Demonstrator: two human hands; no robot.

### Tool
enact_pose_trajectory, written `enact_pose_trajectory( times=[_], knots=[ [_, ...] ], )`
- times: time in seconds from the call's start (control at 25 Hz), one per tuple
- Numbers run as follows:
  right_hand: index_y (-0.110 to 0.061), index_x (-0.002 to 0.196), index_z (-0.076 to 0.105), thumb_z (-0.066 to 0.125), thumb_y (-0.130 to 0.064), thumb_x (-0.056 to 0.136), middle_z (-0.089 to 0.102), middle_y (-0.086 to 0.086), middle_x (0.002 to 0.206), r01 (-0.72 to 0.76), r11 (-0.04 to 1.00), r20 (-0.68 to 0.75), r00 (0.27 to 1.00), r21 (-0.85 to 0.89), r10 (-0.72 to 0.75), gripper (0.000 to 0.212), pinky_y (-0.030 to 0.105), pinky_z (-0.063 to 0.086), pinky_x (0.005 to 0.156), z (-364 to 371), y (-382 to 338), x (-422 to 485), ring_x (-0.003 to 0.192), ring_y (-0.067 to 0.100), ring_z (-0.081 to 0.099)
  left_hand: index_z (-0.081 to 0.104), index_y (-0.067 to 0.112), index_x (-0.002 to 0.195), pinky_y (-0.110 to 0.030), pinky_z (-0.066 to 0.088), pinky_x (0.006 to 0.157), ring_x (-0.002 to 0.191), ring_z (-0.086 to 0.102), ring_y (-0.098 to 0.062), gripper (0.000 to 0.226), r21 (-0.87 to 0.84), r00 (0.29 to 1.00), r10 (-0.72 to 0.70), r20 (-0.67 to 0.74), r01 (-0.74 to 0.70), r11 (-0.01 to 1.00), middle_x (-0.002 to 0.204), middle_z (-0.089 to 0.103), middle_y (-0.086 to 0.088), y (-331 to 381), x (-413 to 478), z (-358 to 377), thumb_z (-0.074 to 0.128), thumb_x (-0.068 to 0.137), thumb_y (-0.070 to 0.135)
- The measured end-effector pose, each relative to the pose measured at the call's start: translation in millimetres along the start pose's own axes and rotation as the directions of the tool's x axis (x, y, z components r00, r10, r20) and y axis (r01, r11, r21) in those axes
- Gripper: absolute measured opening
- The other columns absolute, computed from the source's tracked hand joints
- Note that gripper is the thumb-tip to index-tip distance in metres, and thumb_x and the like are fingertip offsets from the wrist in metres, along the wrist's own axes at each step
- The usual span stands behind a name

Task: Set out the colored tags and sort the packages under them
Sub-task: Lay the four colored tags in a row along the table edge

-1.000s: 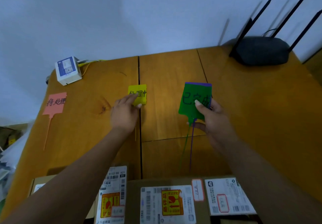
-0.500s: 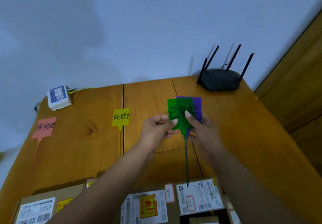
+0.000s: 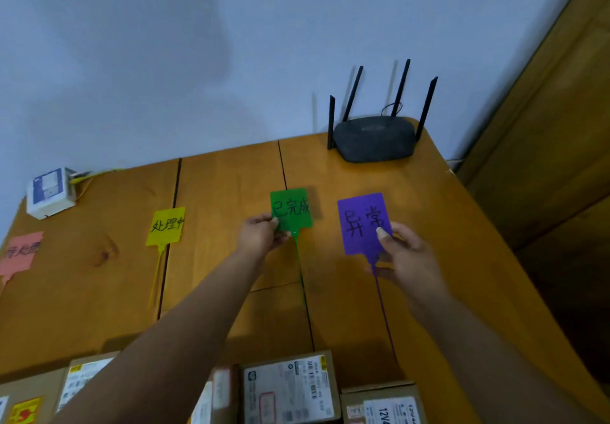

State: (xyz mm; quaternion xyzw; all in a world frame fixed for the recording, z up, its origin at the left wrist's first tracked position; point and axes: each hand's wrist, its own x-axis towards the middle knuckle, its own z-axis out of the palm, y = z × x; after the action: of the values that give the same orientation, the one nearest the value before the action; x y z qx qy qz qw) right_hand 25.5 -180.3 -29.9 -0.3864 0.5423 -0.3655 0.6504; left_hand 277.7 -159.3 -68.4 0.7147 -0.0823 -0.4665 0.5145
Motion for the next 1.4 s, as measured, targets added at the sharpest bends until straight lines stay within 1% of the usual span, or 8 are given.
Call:
enact_pose_trajectory(
  times=[0.16, 0.24, 0.32, 0.4, 0.6, 1.0, 1.16, 1.4],
  knots=[
    [-0.007, 0.118, 0.066, 0.060, -0.012, 0.105, 0.071, 0.018, 0.099, -0.051, 0.999, -0.013, 0.999, 0.009, 0.051, 0.015, 0.028, 0.058, 0.042, -17.5, 16.5, 18.7, 0.068, 0.022, 0.068, 0.049, 0.004, 0.143, -0.029, 0.062, 0.057, 0.071, 0.070, -0.026, 0.036, 0.070, 0.996, -0.031, -0.085, 0.037, 0.997, 0.125, 0.063, -0.021, -8.2, 36.9, 22.3, 0.053, 0.107, 0.006],
    [-0.003, 0.123, 0.065, 0.060, -0.012, 0.105, 0.070, 0.019, 0.099, -0.066, 0.998, -0.017, 0.998, -0.004, 0.066, 0.021, 0.029, 0.059, 0.043, -23.7, 21.9, 28.6, 0.069, 0.023, 0.068, 0.052, 0.005, 0.145, -0.041, 0.064, 0.074, 0.092, 0.074, -0.034, 0.043, 0.349, 0.990, 0.092, -0.106, -0.049, 0.936, 0.134, 0.066, -0.018, -14.1, 42.5, 24.2, 0.060, 0.105, 0.019],
    [-0.002, 0.122, 0.065, 0.060, -0.012, 0.105, 0.070, 0.019, 0.098, -0.067, 0.998, -0.016, 0.998, 0.001, 0.067, 0.020, 0.029, 0.059, 0.044, -26.5, 23.0, 35.8, 0.067, 0.021, 0.068, 0.056, 0.009, 0.144, -0.046, 0.063, 0.081, 0.103, 0.072, -0.034, 0.055, 0.792, 0.930, 0.365, -0.040, -0.193, 0.579, 0.132, 0.065, -0.012, -24.2, 41.3, 16.1, 0.065, 0.099, 0.040],
    [-0.001, 0.125, 0.065, 0.060, -0.012, 0.105, 0.070, 0.018, 0.098, -0.079, 0.997, -0.017, 0.997, 0.016, 0.079, 0.023, 0.028, 0.059, 0.044, -27.0, 23.3, 41.6, 0.069, 0.023, 0.067, 0.056, 0.012, 0.144, -0.046, 0.062, 0.086, 0.110, 0.066, -0.032, 0.060, 0.909, 0.841, 0.531, 0.105, -0.297, 0.291, 0.133, 0.058, -0.009, -32.2, 36.7, 7.0, 0.064, 0.096, 0.048],
    [-0.007, 0.120, 0.068, 0.062, -0.014, 0.104, 0.073, 0.017, 0.099, -0.095, 0.995, -0.005, 0.995, 0.028, 0.095, 0.018, 0.031, 0.061, 0.046, -26.4, 23.3, 50.0, 0.071, 0.023, 0.070, 0.045, 0.013, 0.157, -0.046, 0.026, 0.127, 0.158, 0.027, -0.028, 0.056, 0.874, 0.810, 0.414, 0.416, -0.482, 0.066, 0.166, 0.040, -0.007, -52.8, 49.8, 8.2, 0.043, 0.109, 0.042],
    [-0.017, 0.110, 0.069, 0.062, -0.017, 0.105, 0.076, 0.006, 0.090, -0.097, 0.994, -0.014, 0.995, 0.044, 0.098, 0.009, 0.031, 0.061, 0.049, -31.1, 20.8, 56.8, 0.074, 0.019, 0.072, 0.057, 0.013, 0.147, -0.046, 0.043, 0.114, 0.141, 0.049, -0.027, 0.046, 0.839, 0.709, 0.613, 0.348, -0.527, 0.134, 0.147, 0.059, -0.008, -51.5, 30.8, 21.3, 0.056, 0.106, 0.032],
    [-0.011, 0.116, 0.070, 0.061, -0.018, 0.106, 0.077, 0.007, 0.093, -0.069, 0.997, 0.006, 0.998, 0.035, 0.069, 0.016, 0.031, 0.062, 0.050, -42.4, 20.9, 62.0, 0.073, 0.016, 0.074, 0.076, 0.022, 0.109, -0.022, 0.052, 0.065, 0.083, 0.072, -0.007, 0.015, 0.427, 0.915, 0.276, 0.295, -0.385, 0.818, 0.098, 0.080, 0.002, -48.9, -19.1, 79.4, 0.067, 0.100, 0.030],
    [-0.019, 0.121, 0.069, 0.064, -0.019, 0.104, 0.080, 0.014, 0.103, -0.003, 0.997, -0.028, 1.000, 0.081, 0.005, 0.018, 0.036, 0.064, 0.058, -71.5, 16.3, 70.8, 0.076, 0.015, 0.078, 0.074, 0.002, 0.105, -0.021, 0.054, 0.055, 0.063, 0.073, -0.011, 0.014, 0.147, 0.935, 0.096, 0.342, -0.155, 0.977, 0.085, 0.079, -0.006, -51.6, -38.9, 151.2, 0.074, 0.096, 0.012]
  ],
)
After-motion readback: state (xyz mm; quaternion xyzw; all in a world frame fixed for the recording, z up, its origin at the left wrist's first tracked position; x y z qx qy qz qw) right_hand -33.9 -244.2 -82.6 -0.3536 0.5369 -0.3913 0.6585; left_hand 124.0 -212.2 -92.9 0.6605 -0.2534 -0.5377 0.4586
